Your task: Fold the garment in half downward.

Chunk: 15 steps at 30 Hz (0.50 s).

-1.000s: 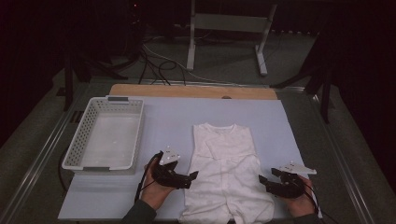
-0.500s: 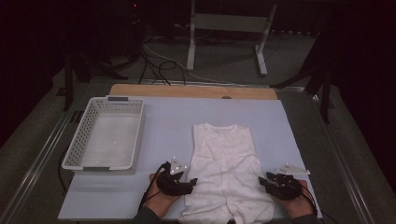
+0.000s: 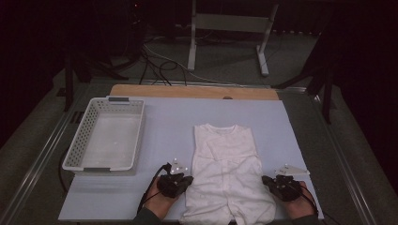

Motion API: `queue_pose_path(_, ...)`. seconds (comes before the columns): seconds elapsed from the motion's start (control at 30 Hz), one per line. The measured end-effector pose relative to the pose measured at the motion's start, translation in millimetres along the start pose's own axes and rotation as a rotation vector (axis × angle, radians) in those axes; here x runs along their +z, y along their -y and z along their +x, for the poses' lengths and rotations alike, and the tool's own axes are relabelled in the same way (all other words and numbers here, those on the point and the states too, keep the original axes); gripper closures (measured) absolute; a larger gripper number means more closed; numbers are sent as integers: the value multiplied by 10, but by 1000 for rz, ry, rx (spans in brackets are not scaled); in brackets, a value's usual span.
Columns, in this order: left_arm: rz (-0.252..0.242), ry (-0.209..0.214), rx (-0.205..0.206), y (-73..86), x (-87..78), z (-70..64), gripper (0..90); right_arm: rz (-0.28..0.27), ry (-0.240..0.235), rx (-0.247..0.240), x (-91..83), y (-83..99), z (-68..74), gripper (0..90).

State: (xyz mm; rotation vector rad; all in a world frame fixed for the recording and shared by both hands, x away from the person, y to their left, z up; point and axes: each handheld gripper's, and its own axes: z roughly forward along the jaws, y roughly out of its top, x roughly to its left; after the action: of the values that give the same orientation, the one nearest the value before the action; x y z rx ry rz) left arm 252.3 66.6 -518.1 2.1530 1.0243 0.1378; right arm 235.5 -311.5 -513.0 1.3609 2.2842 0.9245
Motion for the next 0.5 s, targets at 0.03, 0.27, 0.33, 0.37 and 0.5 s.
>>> queue_pose_path(0.03,0,6,-8,-4,-11,10,893,-3,4,0,-8,0,-10,881)
queue_pose_path(0.27,-37,17,-37,-26,-118,53,895,-20,-3,25,-111,23,-40,886)
queue_pose_path(0.33,-38,14,-34,-19,-125,51,892,-19,-3,22,-122,27,-30,887)
queue_pose_path(0.37,-38,0,-34,-5,-145,46,892,-16,-7,24,-131,29,-15,887)
queue_pose_path(0.5,-54,16,-46,11,-206,44,888,-12,-24,-6,-187,46,23,887)
